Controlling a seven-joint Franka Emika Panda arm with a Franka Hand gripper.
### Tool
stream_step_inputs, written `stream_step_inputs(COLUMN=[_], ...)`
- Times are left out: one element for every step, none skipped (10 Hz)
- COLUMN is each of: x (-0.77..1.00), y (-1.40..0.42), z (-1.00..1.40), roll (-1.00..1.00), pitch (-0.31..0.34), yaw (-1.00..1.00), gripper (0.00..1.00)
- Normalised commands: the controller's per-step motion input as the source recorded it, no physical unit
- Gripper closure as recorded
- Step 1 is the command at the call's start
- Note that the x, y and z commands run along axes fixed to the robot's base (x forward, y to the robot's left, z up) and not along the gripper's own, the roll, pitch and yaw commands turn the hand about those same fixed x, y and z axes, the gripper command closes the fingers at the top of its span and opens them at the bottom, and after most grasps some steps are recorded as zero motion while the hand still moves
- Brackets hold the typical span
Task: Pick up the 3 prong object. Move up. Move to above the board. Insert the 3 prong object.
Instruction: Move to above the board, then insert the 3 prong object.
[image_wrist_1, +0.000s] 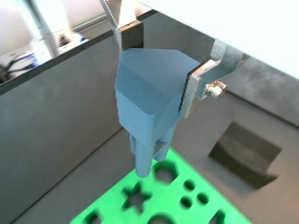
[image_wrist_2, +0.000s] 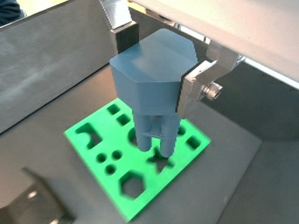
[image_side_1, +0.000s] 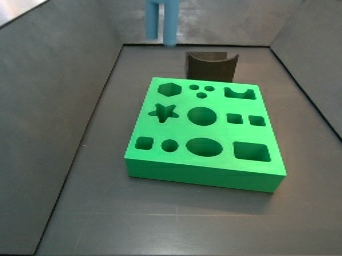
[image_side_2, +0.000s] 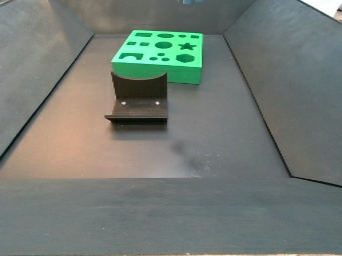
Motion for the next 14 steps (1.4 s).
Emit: stream_step_inputs(x=[0.11,0.11,0.1,0.0,0.23,0.4,0.57,0.5,0.44,0.42,0.42,0.49,0.57,0.49], y=[-0.78,-0.41,-0.29,0.0,0.08,0.26,0.36,0.4,0.37,0.36,0.3,0.22,0.18,0.17], z=[-0.08,-0.04,-0.02,0.0,0.0,0.0,-0.15,-0.21,-0.21,-0.21,-0.09,-0.01,-0.01,-0.29], roll=[0.03,0.05,0.05,0.0,0.0,0.0,0.0,0.0,0.0,0.0,0.0,-0.1,-0.24,-0.13], pitch=[0.112,0.097,0.092,-0.007,0.063,0.181,0.184,0.131,0.126,0.116,0.096,0.043,0.0,-0.016], yaw=[0.09,0.04,0.03,0.0,-0.23,-0.02,-0.37,-0.53,-0.59,-0.61,-0.64,-0.65,-0.57,-0.74], gripper=[1.0,1.0,1.0,1.0,1.0,1.0,1.0,1.0,1.0,1.0,1.0,1.0,1.0,1.0])
